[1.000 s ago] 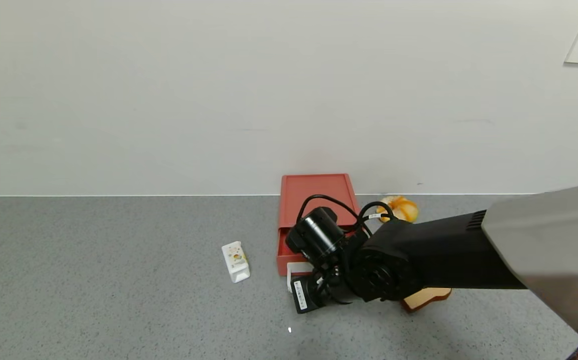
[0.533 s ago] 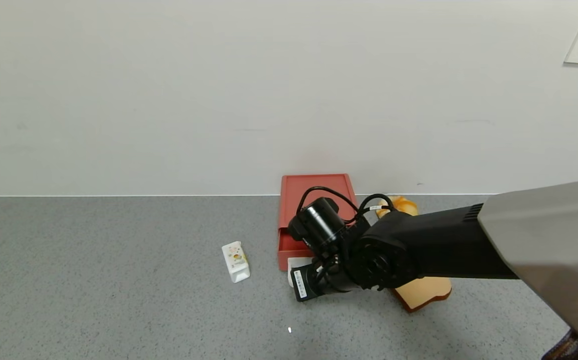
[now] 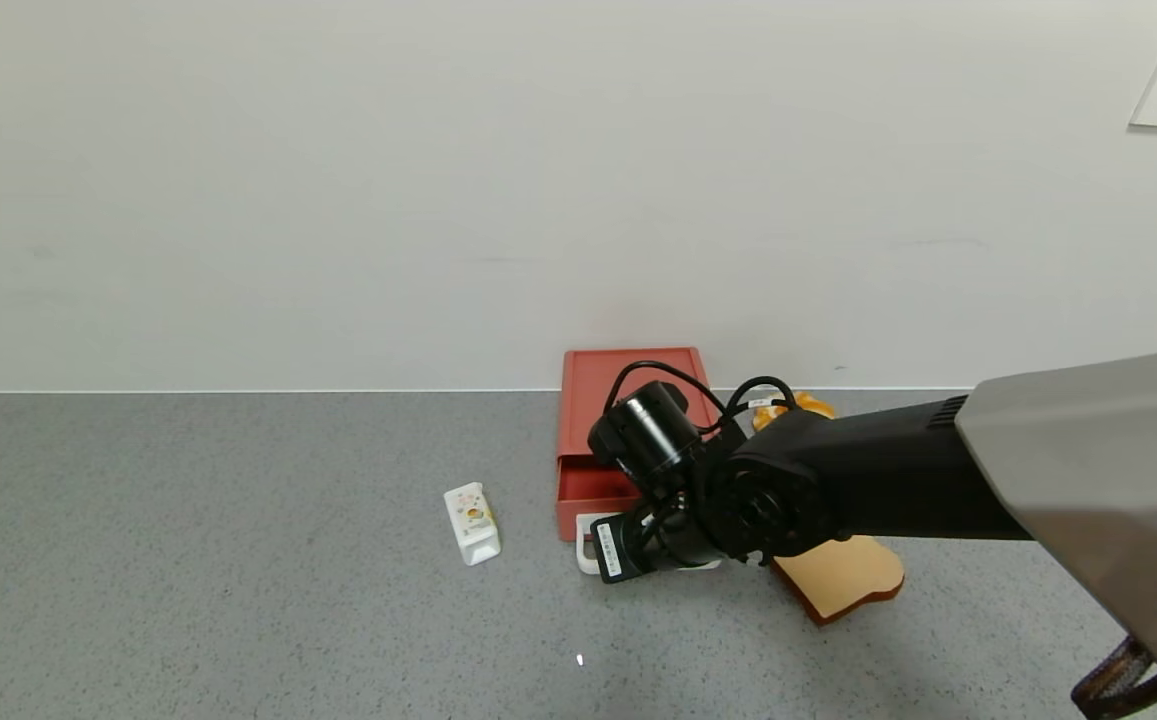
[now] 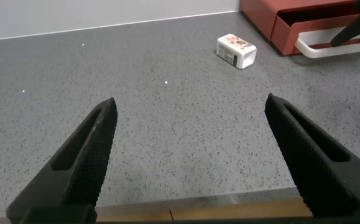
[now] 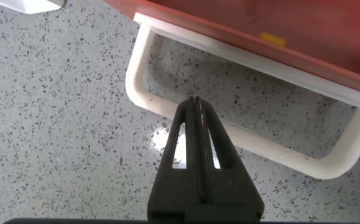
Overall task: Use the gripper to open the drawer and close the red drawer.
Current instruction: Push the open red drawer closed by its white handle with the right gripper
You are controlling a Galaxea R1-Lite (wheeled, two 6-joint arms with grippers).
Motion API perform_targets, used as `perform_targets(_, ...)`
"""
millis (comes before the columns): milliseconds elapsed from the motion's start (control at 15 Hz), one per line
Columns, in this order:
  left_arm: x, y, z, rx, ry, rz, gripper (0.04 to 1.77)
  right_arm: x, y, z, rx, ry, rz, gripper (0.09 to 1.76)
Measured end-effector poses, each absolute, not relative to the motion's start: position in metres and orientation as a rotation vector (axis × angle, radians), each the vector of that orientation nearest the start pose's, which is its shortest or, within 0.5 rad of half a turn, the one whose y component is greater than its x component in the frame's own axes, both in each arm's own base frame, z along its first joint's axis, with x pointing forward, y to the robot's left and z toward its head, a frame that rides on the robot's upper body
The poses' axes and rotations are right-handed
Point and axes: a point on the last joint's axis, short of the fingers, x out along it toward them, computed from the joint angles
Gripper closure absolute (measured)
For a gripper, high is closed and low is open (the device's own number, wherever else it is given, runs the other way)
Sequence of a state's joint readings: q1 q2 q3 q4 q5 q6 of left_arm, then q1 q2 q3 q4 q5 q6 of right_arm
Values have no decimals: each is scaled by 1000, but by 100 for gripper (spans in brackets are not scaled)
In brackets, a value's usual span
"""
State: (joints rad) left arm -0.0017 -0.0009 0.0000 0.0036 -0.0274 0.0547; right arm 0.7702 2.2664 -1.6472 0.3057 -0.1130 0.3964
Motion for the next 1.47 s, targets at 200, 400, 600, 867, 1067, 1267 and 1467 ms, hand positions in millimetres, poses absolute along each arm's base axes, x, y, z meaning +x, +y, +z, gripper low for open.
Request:
perform_targets(200,-23,-1,75,55,2,-29,9,314,304,116,-44,934,438,173)
perform_targets(400,-23,-1,75,55,1,-29,9,310,301,124,-96,918,497,173)
perform_targets(600,-23,-1,75,55,2,-29,9,303,294,129,-182,925,669,173)
perform_targets(867,-23,-1,75,55,1,-28,9,298,291,128,-251,928,732,173)
perform_targets(1067,-23,-1,75,55,1,-27,9,297,293,121,-288,934,750,173)
perform_targets(1267,-23,-1,75,55,2,-28,9,299,295,112,-318,946,759,173)
perform_targets(1467,-23,-1,75,55,2,-28,9,302,299,102,-328,963,758,173)
